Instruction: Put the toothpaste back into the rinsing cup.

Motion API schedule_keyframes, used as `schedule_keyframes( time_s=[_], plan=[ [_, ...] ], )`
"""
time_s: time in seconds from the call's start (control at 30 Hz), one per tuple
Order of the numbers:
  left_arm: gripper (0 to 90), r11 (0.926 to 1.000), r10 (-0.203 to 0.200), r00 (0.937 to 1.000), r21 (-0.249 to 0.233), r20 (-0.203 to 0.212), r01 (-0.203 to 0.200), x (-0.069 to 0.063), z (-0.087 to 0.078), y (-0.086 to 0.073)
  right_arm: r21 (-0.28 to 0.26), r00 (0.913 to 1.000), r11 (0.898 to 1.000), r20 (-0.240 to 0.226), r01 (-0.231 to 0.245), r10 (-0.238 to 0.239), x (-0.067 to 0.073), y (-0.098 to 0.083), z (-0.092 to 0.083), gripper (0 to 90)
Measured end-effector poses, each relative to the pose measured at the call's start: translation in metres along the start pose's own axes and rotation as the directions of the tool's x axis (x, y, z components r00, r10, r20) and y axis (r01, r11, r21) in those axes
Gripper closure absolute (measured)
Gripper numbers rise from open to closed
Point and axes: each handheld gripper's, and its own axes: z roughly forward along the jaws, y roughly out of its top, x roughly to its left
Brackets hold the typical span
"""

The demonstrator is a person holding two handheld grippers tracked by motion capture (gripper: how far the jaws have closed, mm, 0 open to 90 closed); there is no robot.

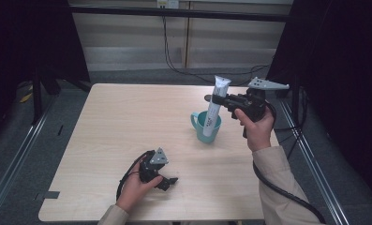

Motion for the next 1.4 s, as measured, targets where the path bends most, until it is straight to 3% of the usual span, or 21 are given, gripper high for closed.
schedule_keyframes(
  time_s=[0.63, 1.4],
  plan=[
    [8.7, 1.0, 0.002, 1.0, 0.0, 0.002, -0.002, 0.0, 0.0, 0.0, -0.013, 0.9991, 0.999, 0.029, 0.031, -0.031, -0.007, 0.02, 0.01, 75.8],
    [8.5, 1.0, 0.006, 1.0, 0.006, 0.003, -0.006, 0.0, 0.0, 0.0, -0.014, 0.9961, 1.0, 0.084, 0.027, -0.026, -0.026, 0.024, 0.018, 75.8]
  ],
)
